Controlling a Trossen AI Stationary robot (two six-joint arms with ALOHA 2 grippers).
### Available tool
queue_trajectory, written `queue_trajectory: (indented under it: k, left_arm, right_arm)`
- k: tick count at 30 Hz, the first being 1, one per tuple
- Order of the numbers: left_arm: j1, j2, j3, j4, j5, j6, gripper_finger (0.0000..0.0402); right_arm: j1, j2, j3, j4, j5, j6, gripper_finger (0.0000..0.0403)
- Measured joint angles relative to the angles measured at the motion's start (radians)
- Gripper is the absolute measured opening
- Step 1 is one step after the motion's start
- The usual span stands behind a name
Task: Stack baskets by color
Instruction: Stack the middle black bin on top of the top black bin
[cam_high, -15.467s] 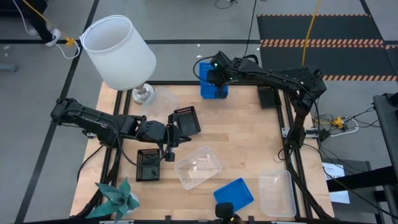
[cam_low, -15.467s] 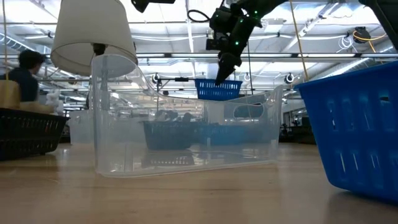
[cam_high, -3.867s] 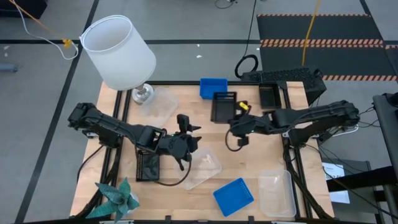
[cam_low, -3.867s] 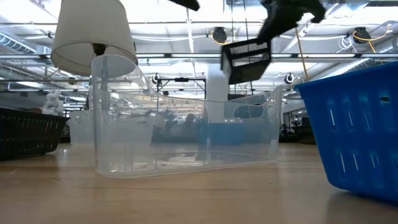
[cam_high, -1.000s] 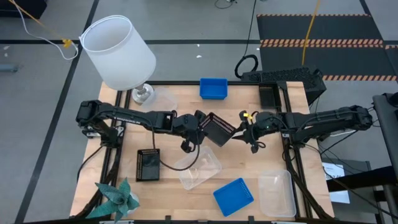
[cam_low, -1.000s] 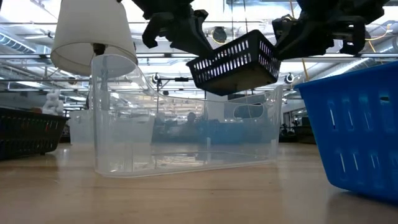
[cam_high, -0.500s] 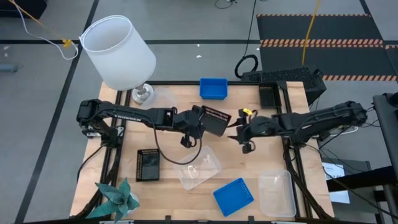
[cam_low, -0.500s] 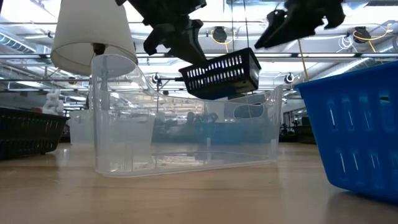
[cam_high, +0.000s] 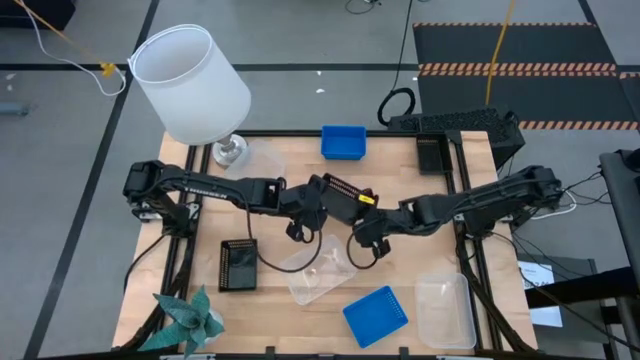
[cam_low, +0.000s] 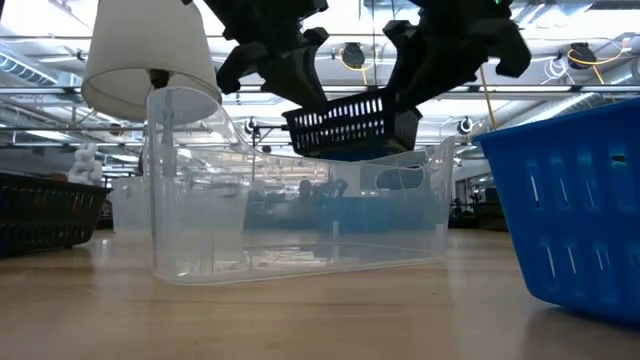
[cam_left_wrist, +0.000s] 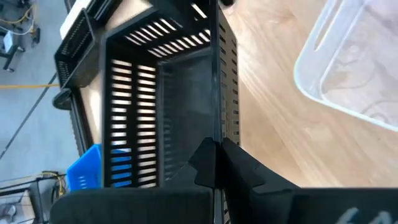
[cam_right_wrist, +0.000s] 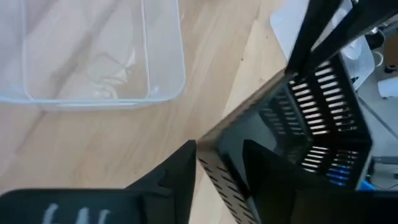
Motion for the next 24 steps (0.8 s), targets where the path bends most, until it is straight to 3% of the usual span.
queue_trajectory:
  k: [14, 18, 24]
  left_arm:
    - [-0.024, 0.002, 0.000, 0.046, -0.040, 0.046, 0.0010]
    - [-0.024, 0.002, 0.000, 0.094, -0.062, -0.006, 0.0056]
    - [-0.046, 0.002, 0.001, 0.143, -0.161, -0.092, 0.0165]
  right_arm:
    - [0.000, 0.002, 0.001, -0.020, -0.017, -0.031, 0.0021]
    - [0.001, 0.002, 0.001, -0.028, -0.016, -0.032, 0.0009]
    - [-0.003, -0.003, 0.001, -0.053, 0.008, -0.021, 0.0008]
